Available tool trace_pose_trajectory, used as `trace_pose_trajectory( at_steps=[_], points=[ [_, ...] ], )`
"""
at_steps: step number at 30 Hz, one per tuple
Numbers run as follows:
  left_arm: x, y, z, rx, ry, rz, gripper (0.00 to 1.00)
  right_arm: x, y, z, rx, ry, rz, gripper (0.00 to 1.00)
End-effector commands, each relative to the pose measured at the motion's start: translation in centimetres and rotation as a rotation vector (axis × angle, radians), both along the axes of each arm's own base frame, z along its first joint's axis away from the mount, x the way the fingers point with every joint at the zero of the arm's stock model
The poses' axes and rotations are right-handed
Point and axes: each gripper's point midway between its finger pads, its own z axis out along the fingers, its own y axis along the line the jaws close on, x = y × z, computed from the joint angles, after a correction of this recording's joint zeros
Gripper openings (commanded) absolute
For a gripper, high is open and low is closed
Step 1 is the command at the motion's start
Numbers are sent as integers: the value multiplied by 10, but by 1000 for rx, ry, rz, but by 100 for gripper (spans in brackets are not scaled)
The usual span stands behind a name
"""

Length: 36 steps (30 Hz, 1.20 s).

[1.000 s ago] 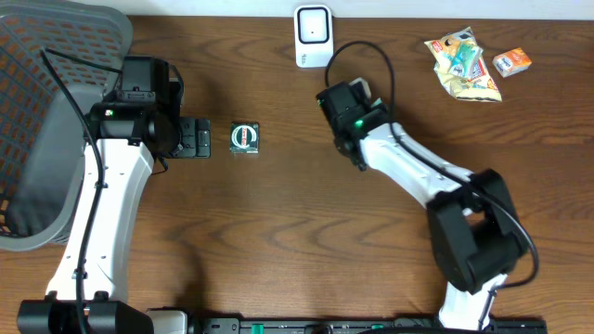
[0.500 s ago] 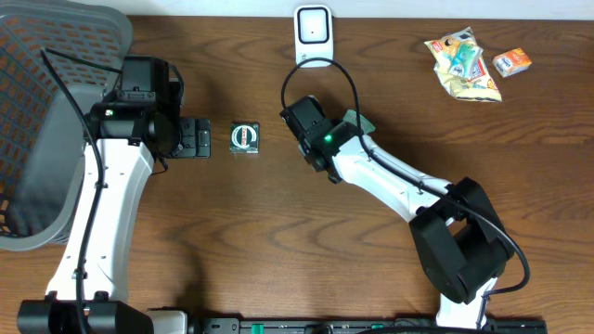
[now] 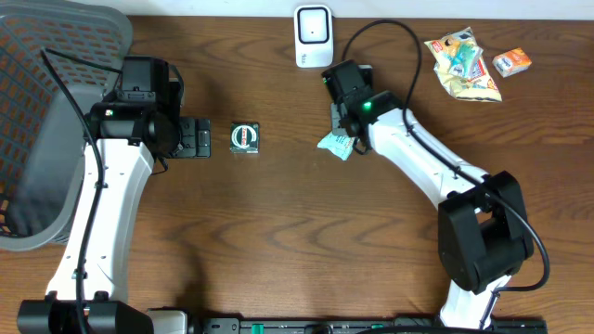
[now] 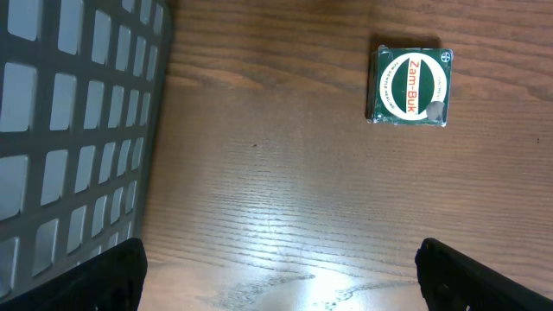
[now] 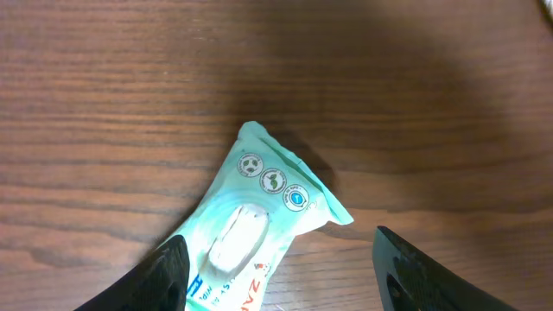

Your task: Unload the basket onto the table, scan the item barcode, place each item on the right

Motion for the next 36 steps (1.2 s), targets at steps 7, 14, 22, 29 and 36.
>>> trace_pose_trajectory(
  at_steps=[7,14,22,29,36],
  points=[
    [-1,1,-4,11,13,-3,98,-14,9,-76,86,164,-132,62],
    [-1,1,-4,11,13,-3,98,-16,10,-91,64,194,-97,21],
    [-1,1,-4,11,13,-3,98,14,33,-46,60,99,120,1],
    [-1,1,-4,11,13,-3,98,50,55,4,93,-36,203,1],
    [-1,1,-4,11,13,-3,98,99,93,59,224,-316,377,1]
  ],
)
